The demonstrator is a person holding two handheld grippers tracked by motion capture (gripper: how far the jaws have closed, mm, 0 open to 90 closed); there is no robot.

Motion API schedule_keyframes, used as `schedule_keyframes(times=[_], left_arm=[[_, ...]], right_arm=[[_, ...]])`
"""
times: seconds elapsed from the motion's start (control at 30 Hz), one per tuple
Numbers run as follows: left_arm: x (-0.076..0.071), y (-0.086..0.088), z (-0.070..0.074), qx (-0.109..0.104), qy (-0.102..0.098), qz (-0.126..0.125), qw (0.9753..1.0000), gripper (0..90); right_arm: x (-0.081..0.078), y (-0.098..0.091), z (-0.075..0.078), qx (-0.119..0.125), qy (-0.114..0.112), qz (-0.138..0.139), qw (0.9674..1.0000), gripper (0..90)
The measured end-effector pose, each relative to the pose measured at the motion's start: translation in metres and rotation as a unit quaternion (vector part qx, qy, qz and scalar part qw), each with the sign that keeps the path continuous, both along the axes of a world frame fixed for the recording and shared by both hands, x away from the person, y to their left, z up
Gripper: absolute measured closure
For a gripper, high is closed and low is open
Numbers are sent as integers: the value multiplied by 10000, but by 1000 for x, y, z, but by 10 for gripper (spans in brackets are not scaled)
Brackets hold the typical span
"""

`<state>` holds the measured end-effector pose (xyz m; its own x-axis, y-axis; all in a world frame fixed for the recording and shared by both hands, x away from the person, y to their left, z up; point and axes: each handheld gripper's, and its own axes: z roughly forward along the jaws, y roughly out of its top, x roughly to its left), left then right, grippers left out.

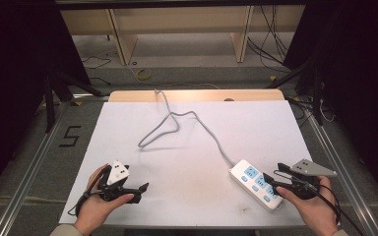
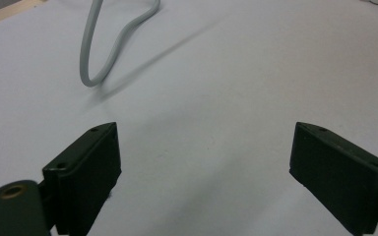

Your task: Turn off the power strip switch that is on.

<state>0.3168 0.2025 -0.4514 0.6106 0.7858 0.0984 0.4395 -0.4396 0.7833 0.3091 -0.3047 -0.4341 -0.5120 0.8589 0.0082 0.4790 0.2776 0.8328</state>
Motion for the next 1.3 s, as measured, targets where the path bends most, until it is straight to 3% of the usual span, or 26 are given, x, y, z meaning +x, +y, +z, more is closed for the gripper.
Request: schedule_keyframes(times=[0.47, 1.07, 1.3], left_arm=[[0, 0, -1, 64, 36, 5, 10000, 128], [0, -10, -2, 131, 36, -138, 9998, 158], [1, -8, -2, 151, 36, -127, 9998, 158]], right_arm=[[-1, -4, 11, 38, -162, 91, 9998, 420], [8, -1, 14, 29, -122, 142, 9998, 453], [11, 3, 18, -52, -85, 242, 9997, 548]])
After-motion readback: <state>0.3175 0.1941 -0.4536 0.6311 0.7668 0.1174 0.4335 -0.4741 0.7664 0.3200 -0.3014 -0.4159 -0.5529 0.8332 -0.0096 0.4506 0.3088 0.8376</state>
